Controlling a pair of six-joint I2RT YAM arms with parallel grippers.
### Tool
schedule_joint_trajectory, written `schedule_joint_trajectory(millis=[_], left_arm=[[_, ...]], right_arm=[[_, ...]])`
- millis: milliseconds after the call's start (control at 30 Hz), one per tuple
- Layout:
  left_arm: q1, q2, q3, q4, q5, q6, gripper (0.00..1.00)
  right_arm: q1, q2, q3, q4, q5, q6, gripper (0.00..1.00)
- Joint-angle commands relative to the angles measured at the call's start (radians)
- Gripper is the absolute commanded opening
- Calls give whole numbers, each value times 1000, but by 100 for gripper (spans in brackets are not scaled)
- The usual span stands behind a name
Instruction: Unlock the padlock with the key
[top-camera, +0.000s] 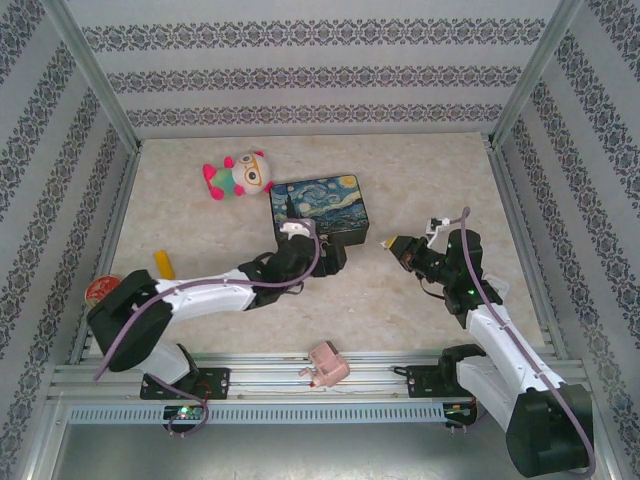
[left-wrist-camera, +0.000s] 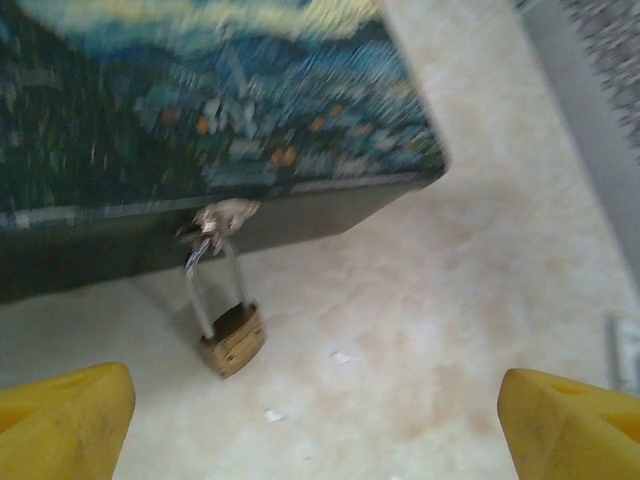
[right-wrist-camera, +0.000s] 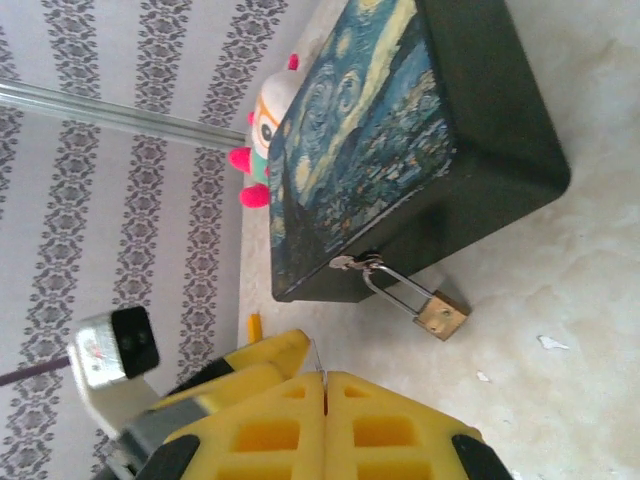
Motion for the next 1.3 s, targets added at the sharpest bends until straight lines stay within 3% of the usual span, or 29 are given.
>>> schedule_joint_trajectory(millis=[0, 267, 433, 667, 933, 1267], left_arm=[[-42, 71, 50, -44, -111, -40, 92], [-62, 225, 143, -94, -175, -69, 85], [-62, 310, 270, -279, -303, -121, 85], [-55, 407, 408, -437, -379, -139, 79], [-51, 491, 527, -579, -414, -122, 74], [-48, 479, 513, -651, -374, -81, 66]], right_arm=[[-15, -20, -14, -59, 30, -64, 0], [-58, -91, -47, -89, 36, -82, 0], [-79, -124, -76, -97, 37, -96, 0], [-98, -121, -68, -97, 44, -110, 0], [-106, -99, -61, -82, 44, -121, 0], [-110, -108, -62, -80, 56, -130, 0]])
